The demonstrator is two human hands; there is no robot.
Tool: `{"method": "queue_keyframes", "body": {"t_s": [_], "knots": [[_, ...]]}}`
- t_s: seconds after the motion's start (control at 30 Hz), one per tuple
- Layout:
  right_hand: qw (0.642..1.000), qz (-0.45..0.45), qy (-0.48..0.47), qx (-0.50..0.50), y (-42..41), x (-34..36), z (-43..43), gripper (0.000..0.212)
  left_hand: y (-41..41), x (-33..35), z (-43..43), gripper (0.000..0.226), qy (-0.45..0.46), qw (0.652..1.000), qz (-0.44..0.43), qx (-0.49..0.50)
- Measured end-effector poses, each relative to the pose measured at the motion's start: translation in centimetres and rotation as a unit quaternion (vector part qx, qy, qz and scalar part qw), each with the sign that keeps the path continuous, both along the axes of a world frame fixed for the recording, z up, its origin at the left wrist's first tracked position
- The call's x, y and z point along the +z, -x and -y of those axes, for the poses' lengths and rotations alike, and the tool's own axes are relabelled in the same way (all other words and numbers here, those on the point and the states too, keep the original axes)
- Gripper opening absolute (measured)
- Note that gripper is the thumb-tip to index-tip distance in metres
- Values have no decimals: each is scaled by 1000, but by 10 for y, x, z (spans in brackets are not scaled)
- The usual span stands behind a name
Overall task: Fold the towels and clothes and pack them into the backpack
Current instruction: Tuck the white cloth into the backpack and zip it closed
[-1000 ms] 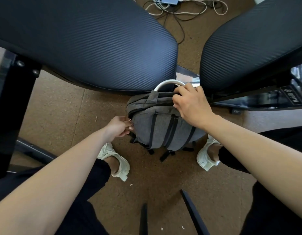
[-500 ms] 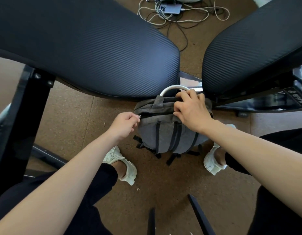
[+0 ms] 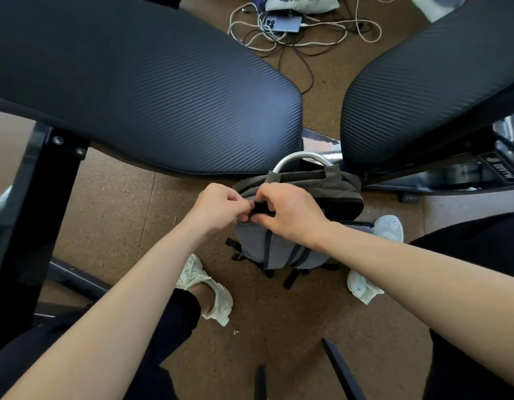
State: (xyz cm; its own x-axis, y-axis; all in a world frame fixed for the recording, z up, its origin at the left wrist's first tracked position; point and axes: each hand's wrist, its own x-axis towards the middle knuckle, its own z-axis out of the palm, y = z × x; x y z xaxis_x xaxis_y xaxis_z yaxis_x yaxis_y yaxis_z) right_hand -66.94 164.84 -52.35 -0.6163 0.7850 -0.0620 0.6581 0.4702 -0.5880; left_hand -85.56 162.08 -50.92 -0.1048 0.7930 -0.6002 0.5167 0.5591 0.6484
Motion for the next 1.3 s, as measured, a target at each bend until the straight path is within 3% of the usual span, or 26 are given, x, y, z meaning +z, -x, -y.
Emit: {"method": "queue_keyframes", "body": {"t_s": [0.1,0.27,0.37,0.47,0.6,0.8,1.1,1.3], "knots": [[999,-29,35,2,17,-4,1,33,2,5,-4,22,4,998,-37,-53],[993,-53,100,-20,24,-8,-7,8,18,24,-8,25,12,995,-20,-99],[989,-59,132,-43,27,-8,-11,5,25,15,-5,50,-52,978,-123,-163],[981,-71,171,-49,27,-5,-19,8,12,-6,5,75,-90,956,-144,-238],[983,-63,170,-25,25,-1,-23,10,3,-29,10,52,-173,931,-225,-229],[980,-67,186,-39,9,1,-20,14,-1,-30,13,28,-214,915,-246,-238],[967,-13,174,-187,-95,3,-35,12,7,-30,7,19,-188,920,-265,-221],[931,-3,204,-301,-169,-21,-31,14,4,-24,1,25,-138,914,-309,-223]]}}
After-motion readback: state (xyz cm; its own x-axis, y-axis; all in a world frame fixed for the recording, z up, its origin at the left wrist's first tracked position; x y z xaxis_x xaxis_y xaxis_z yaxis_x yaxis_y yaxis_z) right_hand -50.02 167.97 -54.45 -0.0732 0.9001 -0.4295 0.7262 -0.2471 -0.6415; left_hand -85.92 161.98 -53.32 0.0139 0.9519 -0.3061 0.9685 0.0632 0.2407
